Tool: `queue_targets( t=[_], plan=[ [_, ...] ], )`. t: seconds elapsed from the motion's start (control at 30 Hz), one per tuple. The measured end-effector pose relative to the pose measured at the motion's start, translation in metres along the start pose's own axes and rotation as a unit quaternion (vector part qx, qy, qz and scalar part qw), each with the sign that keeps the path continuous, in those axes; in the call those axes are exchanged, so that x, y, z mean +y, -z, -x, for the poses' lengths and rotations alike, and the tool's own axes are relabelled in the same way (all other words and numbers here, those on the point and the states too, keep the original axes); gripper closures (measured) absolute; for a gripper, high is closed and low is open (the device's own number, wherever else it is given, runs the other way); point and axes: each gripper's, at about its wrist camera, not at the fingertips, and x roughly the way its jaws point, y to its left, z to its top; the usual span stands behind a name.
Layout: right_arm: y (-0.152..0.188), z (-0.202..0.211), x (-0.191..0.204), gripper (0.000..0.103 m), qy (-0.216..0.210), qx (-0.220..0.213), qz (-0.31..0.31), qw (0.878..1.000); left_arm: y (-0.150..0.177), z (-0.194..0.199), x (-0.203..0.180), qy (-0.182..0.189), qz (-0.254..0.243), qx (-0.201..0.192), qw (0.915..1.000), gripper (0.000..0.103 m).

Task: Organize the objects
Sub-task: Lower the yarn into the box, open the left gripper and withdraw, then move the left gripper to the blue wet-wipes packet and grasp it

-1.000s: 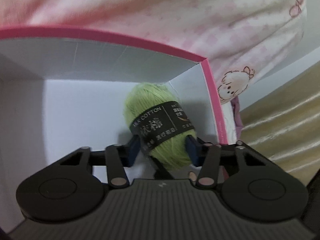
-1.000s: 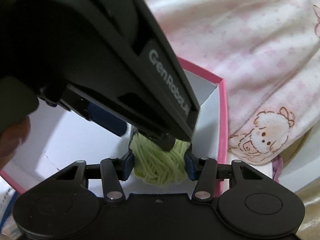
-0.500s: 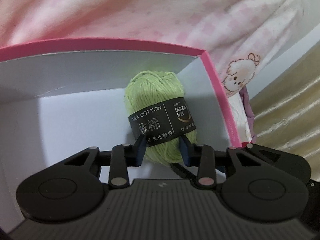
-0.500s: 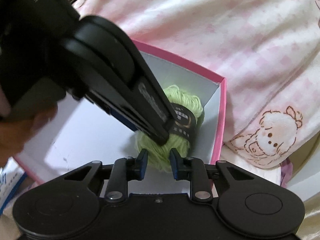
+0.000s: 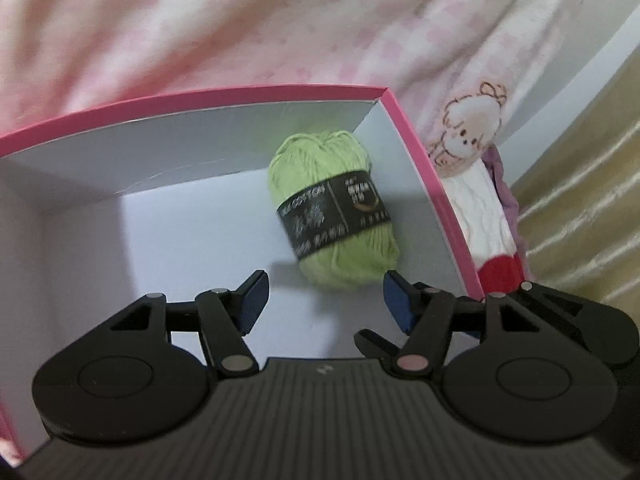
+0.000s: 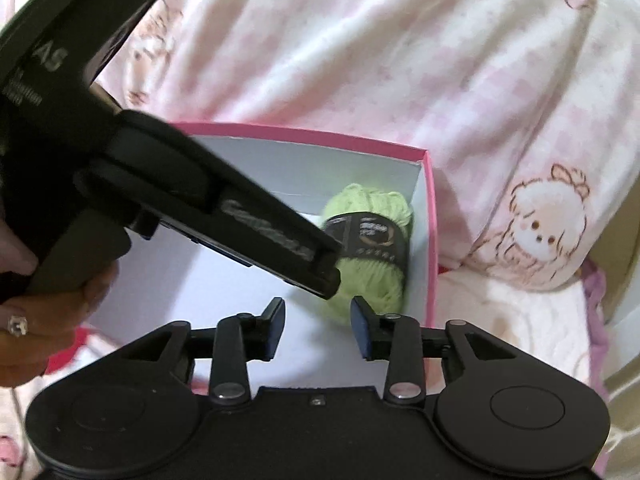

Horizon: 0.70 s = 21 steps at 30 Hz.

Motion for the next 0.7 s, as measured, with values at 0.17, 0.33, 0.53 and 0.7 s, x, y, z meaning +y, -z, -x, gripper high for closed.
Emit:
queue_targets(
  t=[0.17,0.33,0.53,0.7],
  plan=[
    [0.007,0.035,0.008,0.053,-0.044,-0.004,-0.029,0.999,0.021,0.052,-0.008,-0.026,-0.018,-0.001,0.9995,0.036],
    [0.004,0.071,0.021,0.05,-0.074,-0.007,-0.037,0.996,0.039,0.113,-0.017,-0.049,-0.036,-0.002,0.9982,0.034],
    [0.003,0.118,0.046,0.043,-0.096,-0.007,-0.027,0.995,0.06,0.181,-0.029,-0.064,-0.064,-0.019,0.9957,0.029],
    [0.006,0.15,0.068,0.035,-0.119,-0.004,-0.012,0.993,0.081,0.215,-0.032,-0.068,-0.077,-0.035,0.9941,0.026]
  ],
)
